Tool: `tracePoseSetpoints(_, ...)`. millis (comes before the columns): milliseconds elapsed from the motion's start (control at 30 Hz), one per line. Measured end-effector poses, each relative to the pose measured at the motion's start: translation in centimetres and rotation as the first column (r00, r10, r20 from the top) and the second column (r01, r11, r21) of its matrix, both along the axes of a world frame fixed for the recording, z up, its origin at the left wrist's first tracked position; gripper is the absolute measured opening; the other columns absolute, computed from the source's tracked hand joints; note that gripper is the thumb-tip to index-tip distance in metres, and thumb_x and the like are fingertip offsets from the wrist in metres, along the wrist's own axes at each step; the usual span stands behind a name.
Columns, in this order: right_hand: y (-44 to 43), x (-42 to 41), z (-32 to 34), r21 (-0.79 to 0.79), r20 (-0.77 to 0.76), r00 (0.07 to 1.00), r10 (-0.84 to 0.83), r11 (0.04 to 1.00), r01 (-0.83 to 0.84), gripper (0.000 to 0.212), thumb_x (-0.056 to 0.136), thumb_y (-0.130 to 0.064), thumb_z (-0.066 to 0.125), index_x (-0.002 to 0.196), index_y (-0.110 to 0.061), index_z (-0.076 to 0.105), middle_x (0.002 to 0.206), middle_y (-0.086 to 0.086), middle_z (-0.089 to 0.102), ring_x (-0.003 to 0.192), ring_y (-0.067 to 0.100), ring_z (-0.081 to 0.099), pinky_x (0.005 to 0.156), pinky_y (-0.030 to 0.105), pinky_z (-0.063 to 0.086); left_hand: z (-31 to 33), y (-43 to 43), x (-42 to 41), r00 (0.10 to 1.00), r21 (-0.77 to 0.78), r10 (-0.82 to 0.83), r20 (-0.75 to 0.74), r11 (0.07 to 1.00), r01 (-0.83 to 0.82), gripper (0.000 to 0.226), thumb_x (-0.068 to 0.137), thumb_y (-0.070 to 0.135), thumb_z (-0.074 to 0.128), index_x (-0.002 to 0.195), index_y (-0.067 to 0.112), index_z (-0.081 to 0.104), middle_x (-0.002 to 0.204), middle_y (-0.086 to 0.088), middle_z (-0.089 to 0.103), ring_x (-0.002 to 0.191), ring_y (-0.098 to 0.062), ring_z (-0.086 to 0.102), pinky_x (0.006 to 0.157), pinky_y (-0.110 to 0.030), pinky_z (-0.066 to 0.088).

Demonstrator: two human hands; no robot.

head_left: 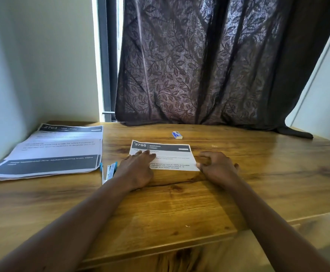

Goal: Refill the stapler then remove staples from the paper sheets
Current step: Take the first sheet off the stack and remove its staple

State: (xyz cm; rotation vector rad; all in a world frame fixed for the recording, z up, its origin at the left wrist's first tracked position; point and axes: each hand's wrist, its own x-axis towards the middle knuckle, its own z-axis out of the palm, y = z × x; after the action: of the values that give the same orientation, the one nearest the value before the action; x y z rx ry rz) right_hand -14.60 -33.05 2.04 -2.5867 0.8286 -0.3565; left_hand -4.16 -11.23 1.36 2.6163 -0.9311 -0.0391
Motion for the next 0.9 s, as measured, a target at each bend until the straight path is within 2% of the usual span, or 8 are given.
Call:
tracePoseSetpoints(100, 2.2, 2.3, -0.5, -0.212, 0.092, 0.990, 0.103, 0.974, -0.082, 0.042, 0.100, -0.028, 0.056, 0.142, -0.030, 0.054, 0.147, 0.003, 0.049, 0.135, 0.023, 0.045, 0.117, 0.045, 0.032, -0.1, -0.2, -0.2, 0.999, 0.027, 0.008, 0.038, 1.000, -0.009, 0.066, 0.099, 0.015, 0.047, 0.161, 0.027, 0.025, 0.170, 0.002, 0.018, 0.157, -0.023, 0.015, 0.124, -0.047, 0.019)
tracePoseSetpoints(200, 4.0, 5.5, -0.9, -0.189, 0.084, 0.957, 0.278, 0.947, -0.259, 0.044, 0.104, -0.032, 0.049, 0.147, -0.023, 0.049, 0.153, 0.001, 0.042, 0.138, 0.021, 0.042, 0.115, 0.039, 0.035, -0.3, -0.1, -0.4, 0.996, 0.044, 0.034, 0.085, 0.998, -0.038, 0.063, 0.099, 0.022, 0.048, 0.159, 0.027, 0.028, 0.169, 0.001, 0.022, 0.156, -0.024, 0.018, 0.123, -0.051, 0.020)
tracePoseSetpoints(367, 4.2, 8.7, -1.4, -0.160, -0.143, 0.923, 0.357, 0.912, -0.377, 0.057, 0.108, -0.048, 0.028, 0.160, -0.026, 0.026, 0.169, 0.001, 0.019, 0.155, 0.022, 0.016, 0.124, 0.043, 0.015, -0.4, 0.1, -0.8, 0.982, 0.026, 0.040, 0.182, 0.999, -0.045, 0.053, 0.100, 0.029, 0.046, 0.152, 0.024, 0.042, 0.163, -0.001, 0.036, 0.150, -0.025, 0.031, 0.123, -0.049, 0.022)
tracePoseSetpoints(467, 3.9, 9.1, -2.0, -0.182, -0.216, 0.907, 0.361, 0.898, -0.401, 0.060, 0.108, -0.050, 0.018, 0.163, -0.027, 0.013, 0.171, 0.000, 0.008, 0.158, 0.021, 0.004, 0.125, 0.044, 0.003, -0.5, -0.1, -0.3, 0.972, 0.002, -0.011, 0.235, 1.000, 0.011, 0.051, 0.101, 0.027, 0.046, 0.151, 0.019, 0.043, 0.163, -0.001, 0.037, 0.152, -0.019, 0.028, 0.127, -0.041, 0.014)
tracePoseSetpoints(600, 3.8, 9.1, -2.0, -0.198, -0.247, 0.897, 0.368, 0.887, -0.418, 0.061, 0.108, -0.049, 0.014, 0.163, -0.025, 0.006, 0.172, 0.000, 0.001, 0.158, 0.022, -0.002, 0.126, 0.044, -0.001, -0.2, -2.6, 0.6, 0.986, -0.030, -0.112, 0.125, 0.993, 0.117, 0.046, 0.105, 0.025, 0.038, 0.149, 0.015, 0.045, 0.158, -0.003, 0.041, 0.150, -0.020, 0.032, 0.125, -0.039, 0.022)
tracePoseSetpoints(667, 3.7, 9.0, -1.9, -0.198, -0.252, 0.894, 0.372, 0.884, -0.423, 0.060, 0.108, -0.047, 0.012, 0.163, -0.025, 0.005, 0.172, 0.000, 0.000, 0.158, 0.021, -0.003, 0.127, 0.044, -0.001, -0.5, -3.9, 1.3, 0.992, 0.037, -0.099, 0.075, 0.995, 0.097, 0.052, 0.105, 0.030, 0.032, 0.155, 0.015, 0.036, 0.164, -0.006, 0.033, 0.153, -0.021, 0.025, 0.126, -0.042, 0.020)
tracePoseSetpoints(767, 3.6, 9.0, -1.9, -0.185, -0.258, 0.891, 0.375, 0.886, -0.426, 0.059, 0.108, -0.046, 0.010, 0.163, -0.025, 0.004, 0.172, -0.001, -0.001, 0.158, 0.021, -0.004, 0.127, 0.045, -0.002, -0.7, -4.5, 2.4, 0.997, 0.138, -0.062, 0.035, 0.989, 0.056, 0.060, 0.107, 0.039, 0.023, 0.163, 0.020, 0.012, 0.172, -0.001, 0.007, 0.158, -0.015, 0.004, 0.128, -0.039, 0.004)
tracePoseSetpoints(900, 3.6, 9.3, -2.1, -0.179, -0.264, 0.891, 0.370, 0.889, -0.422, 0.059, 0.108, -0.047, 0.010, 0.163, -0.026, 0.003, 0.172, -0.001, -0.002, 0.158, 0.021, -0.006, 0.127, 0.045, -0.003, -0.4, -4.2, 3.5, 0.998, 0.179, -0.067, -0.009, 0.982, 0.068, 0.058, 0.109, 0.045, 0.015, 0.163, 0.028, 0.003, 0.172, 0.005, -0.002, 0.157, -0.012, -0.005, 0.126, -0.038, -0.002)
